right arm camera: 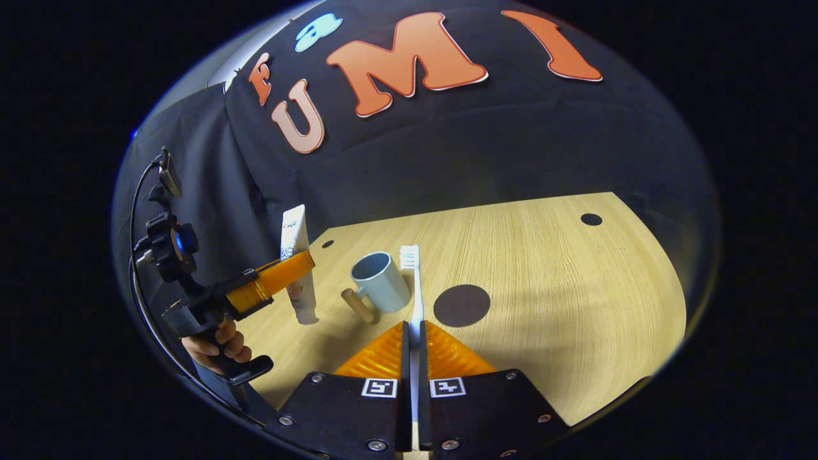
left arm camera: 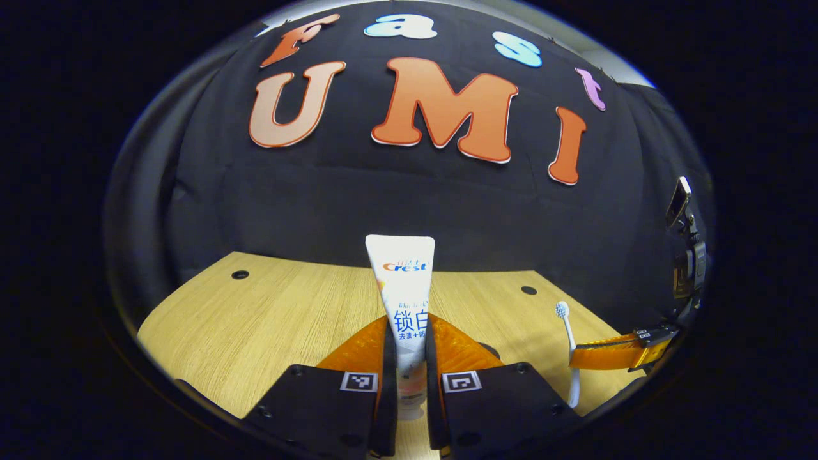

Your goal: Put the toothbrush and toothpaste on the desktop into the cup, then pick up the cup and place it on the coaster on the desktop.

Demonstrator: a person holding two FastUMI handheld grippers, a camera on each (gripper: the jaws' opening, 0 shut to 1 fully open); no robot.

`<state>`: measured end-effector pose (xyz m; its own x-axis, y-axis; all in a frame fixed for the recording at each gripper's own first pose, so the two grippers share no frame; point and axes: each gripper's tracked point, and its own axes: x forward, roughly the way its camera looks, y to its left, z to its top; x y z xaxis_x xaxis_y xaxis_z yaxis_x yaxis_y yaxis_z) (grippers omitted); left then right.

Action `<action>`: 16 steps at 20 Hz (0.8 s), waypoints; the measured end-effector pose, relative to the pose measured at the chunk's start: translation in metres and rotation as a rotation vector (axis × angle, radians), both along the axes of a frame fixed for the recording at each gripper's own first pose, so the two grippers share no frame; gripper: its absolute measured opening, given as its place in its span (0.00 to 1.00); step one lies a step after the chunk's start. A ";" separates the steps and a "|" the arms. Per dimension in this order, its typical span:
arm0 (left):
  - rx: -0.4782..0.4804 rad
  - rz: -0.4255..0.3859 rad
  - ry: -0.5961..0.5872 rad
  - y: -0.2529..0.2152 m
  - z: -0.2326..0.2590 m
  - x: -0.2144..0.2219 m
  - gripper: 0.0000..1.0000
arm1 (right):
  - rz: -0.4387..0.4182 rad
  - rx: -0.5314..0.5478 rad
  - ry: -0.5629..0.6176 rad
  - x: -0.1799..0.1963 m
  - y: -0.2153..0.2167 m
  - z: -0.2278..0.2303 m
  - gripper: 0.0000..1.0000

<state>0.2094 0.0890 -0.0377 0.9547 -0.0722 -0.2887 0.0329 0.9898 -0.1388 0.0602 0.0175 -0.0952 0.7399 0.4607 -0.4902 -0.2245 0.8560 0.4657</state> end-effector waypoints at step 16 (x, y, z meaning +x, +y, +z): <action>-0.044 0.024 -0.160 0.018 0.010 0.098 0.23 | -0.064 0.150 -0.128 0.049 -0.010 0.013 0.04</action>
